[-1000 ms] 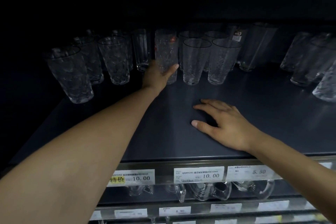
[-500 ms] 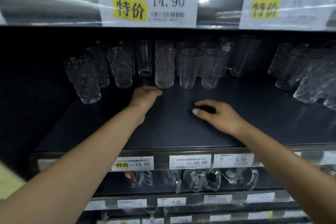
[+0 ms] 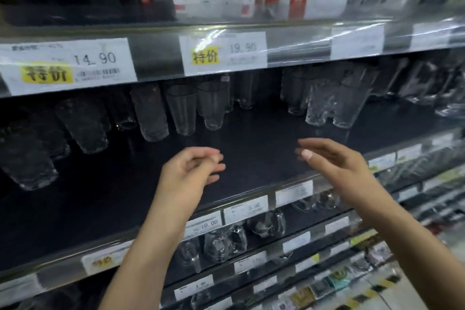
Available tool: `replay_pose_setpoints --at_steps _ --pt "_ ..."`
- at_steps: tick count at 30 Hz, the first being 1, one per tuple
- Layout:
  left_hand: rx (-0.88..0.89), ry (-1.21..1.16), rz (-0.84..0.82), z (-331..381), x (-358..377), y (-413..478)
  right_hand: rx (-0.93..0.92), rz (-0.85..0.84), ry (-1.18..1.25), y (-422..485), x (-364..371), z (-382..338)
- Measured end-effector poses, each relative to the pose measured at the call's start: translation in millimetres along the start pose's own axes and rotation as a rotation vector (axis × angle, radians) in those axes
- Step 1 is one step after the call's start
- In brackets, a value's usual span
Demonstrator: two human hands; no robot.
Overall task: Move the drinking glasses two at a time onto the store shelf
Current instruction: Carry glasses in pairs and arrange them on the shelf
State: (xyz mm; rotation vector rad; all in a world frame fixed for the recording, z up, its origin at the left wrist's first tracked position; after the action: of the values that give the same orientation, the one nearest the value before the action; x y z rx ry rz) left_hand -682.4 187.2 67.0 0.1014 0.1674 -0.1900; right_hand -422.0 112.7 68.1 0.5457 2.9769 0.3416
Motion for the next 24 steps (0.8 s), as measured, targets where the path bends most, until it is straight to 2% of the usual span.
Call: replay_pose_setpoints --at_steps 7,11,18,24 --pt "0.064 0.025 -0.134 32.6 113.8 5.4 -0.029 0.134 -0.033 -10.1 -101.1 -7.2" --pt "0.064 0.047 -0.147 41.4 178.1 26.5 -0.035 0.164 -0.049 12.0 -162.3 1.3" --pt "0.043 0.062 -0.007 38.7 277.2 90.5 0.026 0.193 -0.037 91.3 -256.8 47.6" --pt "-0.030 0.060 0.115 11.7 334.4 151.8 0.144 0.058 -0.057 170.3 -277.2 101.4"
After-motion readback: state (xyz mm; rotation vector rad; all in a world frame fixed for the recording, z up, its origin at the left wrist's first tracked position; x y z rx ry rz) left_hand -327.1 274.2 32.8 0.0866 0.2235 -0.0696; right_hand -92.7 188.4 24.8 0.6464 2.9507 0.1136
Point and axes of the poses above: each hand's wrist, its own y-axis towards the middle knuckle, its own x-axis out of the palm, z = x × y, the point moved 10 cm from there along y, towards the middle knuckle, and after that the axes turned 11 degrees about y, right-handed, at the moved point
